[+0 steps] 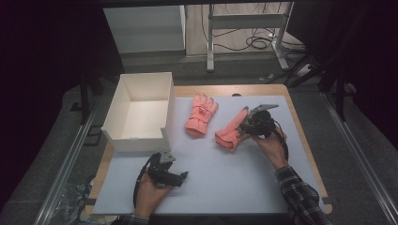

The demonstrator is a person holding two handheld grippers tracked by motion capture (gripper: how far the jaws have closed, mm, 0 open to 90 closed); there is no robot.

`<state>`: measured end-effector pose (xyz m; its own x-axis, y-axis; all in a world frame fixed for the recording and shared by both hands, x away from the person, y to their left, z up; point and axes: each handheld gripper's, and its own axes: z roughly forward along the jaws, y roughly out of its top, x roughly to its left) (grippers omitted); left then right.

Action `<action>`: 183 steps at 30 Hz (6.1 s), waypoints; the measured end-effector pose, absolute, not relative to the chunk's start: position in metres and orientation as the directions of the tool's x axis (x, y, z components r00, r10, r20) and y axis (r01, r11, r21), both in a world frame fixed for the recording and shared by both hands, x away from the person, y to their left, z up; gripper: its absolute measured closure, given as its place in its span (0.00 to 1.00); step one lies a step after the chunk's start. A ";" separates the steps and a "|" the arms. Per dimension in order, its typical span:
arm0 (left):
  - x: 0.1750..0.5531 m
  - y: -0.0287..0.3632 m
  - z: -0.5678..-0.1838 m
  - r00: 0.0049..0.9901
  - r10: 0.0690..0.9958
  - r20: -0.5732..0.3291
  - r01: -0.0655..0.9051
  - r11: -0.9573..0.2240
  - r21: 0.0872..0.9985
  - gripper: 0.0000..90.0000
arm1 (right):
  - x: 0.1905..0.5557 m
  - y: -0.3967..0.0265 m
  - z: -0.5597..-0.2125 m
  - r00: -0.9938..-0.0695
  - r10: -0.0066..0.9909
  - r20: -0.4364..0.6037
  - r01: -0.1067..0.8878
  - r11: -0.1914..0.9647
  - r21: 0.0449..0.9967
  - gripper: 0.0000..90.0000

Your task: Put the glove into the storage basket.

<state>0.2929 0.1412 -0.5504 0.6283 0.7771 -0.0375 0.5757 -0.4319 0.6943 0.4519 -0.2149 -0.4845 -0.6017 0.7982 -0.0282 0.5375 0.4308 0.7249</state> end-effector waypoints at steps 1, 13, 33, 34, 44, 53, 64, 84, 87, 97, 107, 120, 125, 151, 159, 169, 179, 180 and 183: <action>0.293 0.141 -0.550 0.628 0.777 -0.037 0.576 -0.432 0.694 0.04 | 0.453 -0.215 -0.486 -0.597 0.801 -0.032 0.542 0.433 0.720 0.59; 0.293 0.141 -0.550 0.628 0.777 -0.038 0.576 -0.431 0.695 0.04 | 0.460 -0.213 -0.508 -0.570 0.821 0.005 0.598 0.411 0.688 0.81; 0.293 0.141 -0.550 0.628 0.777 -0.038 0.576 -0.431 0.694 0.04 | 0.454 -0.223 -0.495 -0.599 0.800 0.041 0.569 0.389 0.725 0.99; 0.293 0.141 -0.550 0.628 0.777 -0.038 0.576 -0.431 0.694 0.04 | 0.453 -0.224 -0.493 -0.603 0.797 0.047 0.567 0.386 0.728 0.99; 0.293 0.141 -0.550 0.628 0.777 -0.038 0.576 -0.432 0.694 0.04 | 0.428 -0.223 -0.459 -0.695 0.715 0.072 0.499 0.408 0.765 0.99; 0.293 0.141 -0.550 0.629 0.777 -0.036 0.575 -0.433 0.694 0.04 | 0.400 -0.210 -0.447 -0.781 0.614 0.116 0.454 0.430 0.780 0.99; 0.293 0.141 -0.551 0.626 0.779 -0.040 0.576 -0.428 0.696 0.04 | 0.388 -0.180 -0.474 -0.858 0.490 0.155 0.430 0.519 0.739 0.99; 0.293 0.141 -0.551 0.627 0.778 -0.039 0.576 -0.429 0.696 0.04 | 0.405 -0.179 -0.496 -0.864 0.488 0.123 0.416 0.555 0.720 0.88; 0.293 0.141 -0.550 0.628 0.777 -0.037 0.576 -0.432 0.694 0.04 | 0.406 -0.180 -0.486 -0.859 0.503 0.099 0.405 0.548 0.732 0.82; 0.293 0.141 -0.550 0.629 0.777 -0.037 0.576 -0.433 0.694 0.04 | 0.414 -0.171 -0.472 -0.846 0.530 0.047 0.385 0.549 0.742 0.68; 0.293 0.141 -0.550 0.629 0.777 -0.037 0.575 -0.433 0.694 0.04 | 0.428 -0.154 -0.468 -0.829 0.558 0.038 0.392 0.532 0.750 0.59; 0.293 0.141 -0.550 0.630 0.776 -0.036 0.574 -0.434 0.694 0.04 | 0.454 -0.134 -0.463 -0.812 0.583 0.025 0.395 0.518 0.759 0.54; 0.293 0.141 -0.550 0.630 0.776 -0.036 0.575 -0.434 0.694 0.04 | 0.463 -0.126 -0.462 -0.810 0.587 0.002 0.389 0.535 0.750 0.57; 0.293 0.141 -0.550 0.629 0.777 -0.039 0.576 -0.432 0.694 0.04 | 0.525 -0.077 -0.482 -0.800 0.599 -0.035 0.394 0.569 0.722 0.64; 0.293 0.141 -0.550 0.629 0.776 -0.038 0.575 -0.432 0.694 0.04 | 0.542 -0.067 -0.495 -0.787 0.617 -0.023 0.432 0.577 0.693 0.60; 0.293 0.141 -0.550 0.629 0.776 -0.038 0.575 -0.432 0.694 0.04 | 0.546 -0.062 -0.505 -0.775 0.632 0.012 0.486 0.583 0.652 0.87; 0.293 0.141 -0.550 0.629 0.776 -0.038 0.575 -0.432 0.694 0.04 | 0.541 -0.064 -0.496 -0.766 0.642 -0.009 0.479 0.580 0.659 0.97; 0.293 0.141 -0.550 0.629 0.776 -0.038 0.575 -0.432 0.695 0.04 | 0.541 -0.065 -0.495 -0.764 0.645 -0.007 0.480 0.576 0.661 0.97; 0.293 0.141 -0.550 0.629 0.776 -0.038 0.575 -0.432 0.694 0.04 | 0.539 -0.068 -0.490 -0.767 0.641 -0.003 0.475 0.571 0.670 0.97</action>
<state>0.2929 0.1413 -0.5504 0.6291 0.7764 -0.0378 0.5753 -0.4323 0.6943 0.5394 -0.0676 -0.4902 -0.7674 0.6412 -0.0028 0.4745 0.5709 0.6700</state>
